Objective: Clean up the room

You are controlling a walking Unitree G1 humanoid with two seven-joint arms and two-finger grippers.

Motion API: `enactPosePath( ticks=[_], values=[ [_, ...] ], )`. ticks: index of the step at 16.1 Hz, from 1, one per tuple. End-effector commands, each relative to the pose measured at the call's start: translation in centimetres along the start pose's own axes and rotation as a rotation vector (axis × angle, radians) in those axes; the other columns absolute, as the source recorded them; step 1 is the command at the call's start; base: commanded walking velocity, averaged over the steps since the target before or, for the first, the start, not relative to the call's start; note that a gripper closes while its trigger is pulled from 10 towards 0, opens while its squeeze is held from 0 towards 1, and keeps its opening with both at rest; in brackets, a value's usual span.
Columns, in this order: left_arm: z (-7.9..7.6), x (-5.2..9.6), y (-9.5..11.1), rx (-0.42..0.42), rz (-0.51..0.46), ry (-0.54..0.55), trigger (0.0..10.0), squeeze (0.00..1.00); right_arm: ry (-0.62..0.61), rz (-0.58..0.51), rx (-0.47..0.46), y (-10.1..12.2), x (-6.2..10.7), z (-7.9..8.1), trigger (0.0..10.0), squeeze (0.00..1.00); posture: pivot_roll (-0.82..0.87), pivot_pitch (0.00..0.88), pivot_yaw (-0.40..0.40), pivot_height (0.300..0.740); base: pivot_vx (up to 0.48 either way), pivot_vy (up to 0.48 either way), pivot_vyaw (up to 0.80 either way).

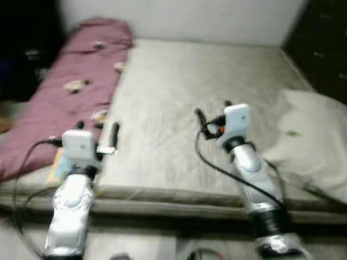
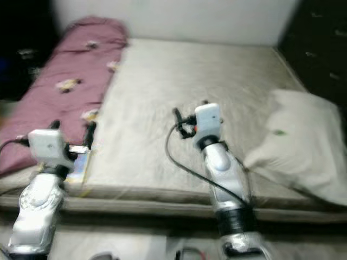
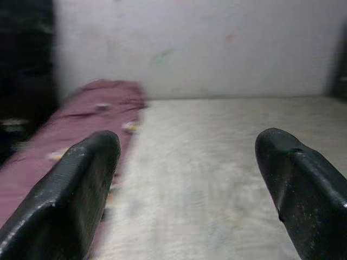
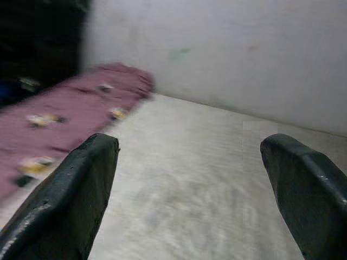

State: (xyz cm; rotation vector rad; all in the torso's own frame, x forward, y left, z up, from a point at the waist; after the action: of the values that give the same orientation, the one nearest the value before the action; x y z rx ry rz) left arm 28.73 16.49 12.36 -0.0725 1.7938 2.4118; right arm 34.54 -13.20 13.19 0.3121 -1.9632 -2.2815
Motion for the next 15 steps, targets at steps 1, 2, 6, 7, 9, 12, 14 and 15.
enactPosePath(
  ticks=[1, 2, 6, 7, 9, 12, 14, 15],
  values=[
    [1.2, 0.1, -0.5, -0.032, 0.025, 0.041, 10.0, 0.0, 0.004, -0.016, -0.012, 0.4, -0.3, 0.4, 10.0, 0.0, -0.05, 0.0, -0.05, 0.74, 0.0, 0.0, 0.0],
    [1.4, 0.0, -0.6, -0.025, 0.029, 0.055, 10.0, 0.0, -0.004, -0.014, -0.014, 0.3, -0.4, 0.3, 10.0, 0.0, -0.04, 0.0, -0.052, 0.74, 0.0, 0.0, 0.0],
    [2.2, -0.2, -0.8, -0.069, 0.048, 0.098, 10.0, 0.0, -0.013, -0.017, -0.013, 0.3, -0.2, 0.4, 10.0, 0.0, -0.04, 0.0, -0.042, 0.74, 0.0, 0.0, -0.54],
    [2.0, -0.2, -0.8, -0.071, 0.05, 0.091, 10.0, 0.0, -0.016, -0.015, -0.015, 0.2, -0.2, 0.4, 10.0, 0.0, -0.04, 0.0, -0.042, 0.74, 0.0, 0.0, 0.0],
    [1.8, -0.1, -0.8, -0.072, 0.046, 0.08, 10.0, 0.0, -0.017, -0.015, -0.013, 0.2, -0.2, 0.3, 10.0, 0.0, -0.05, 0.0, -0.042, 0.74, 0.0, 0.0, 0.0],
    [1.7, -0.1, -0.9, -0.062, 0.048, 0.076, 10.0, 0.0, -0.013, -0.013, -0.004, 0.2, -0.3, 0.3, 10.0, 0.0, -0.05, 0.0, -0.044, 0.74, 0.0, -0.321, 0.0],
    [1.6, -0.1, -1.0, -0.06, 0.05, 0.073, 10.0, 0.0, -0.003, -0.012, 0.005, 0.2, -0.3, 0.5, 10.0, 0.0, -0.05, 0.0, -0.043, 0.74, 0.0, -0.322, 0.0],
    [1.6, -0.1, -1.0, -0.057, 0.051, 0.071, 10.0, 0.0, 0.001, -0.012, 0.007, 0.2, -0.3, 0.5, 10.0, 0.0, -0.05, 0.0, -0.044, 0.74, 0.0, -0.322, 0.0]
  ],
)
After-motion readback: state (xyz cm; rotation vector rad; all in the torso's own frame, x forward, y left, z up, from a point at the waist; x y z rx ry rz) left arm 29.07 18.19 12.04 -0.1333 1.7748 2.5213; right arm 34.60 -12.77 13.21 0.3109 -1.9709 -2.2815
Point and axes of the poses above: a point about 5 cm out from each wrist's last joint towards the gripper, its own x axis pointing back from the gripper into the wrist, its own y axis along the axis of the wrist's last joint, z = x × y, the point moved 3 cm from there along -x, pointing out of the wrist towards the gripper, and after that the axes turned 14 degrees about -x, right-handed, at the moved point
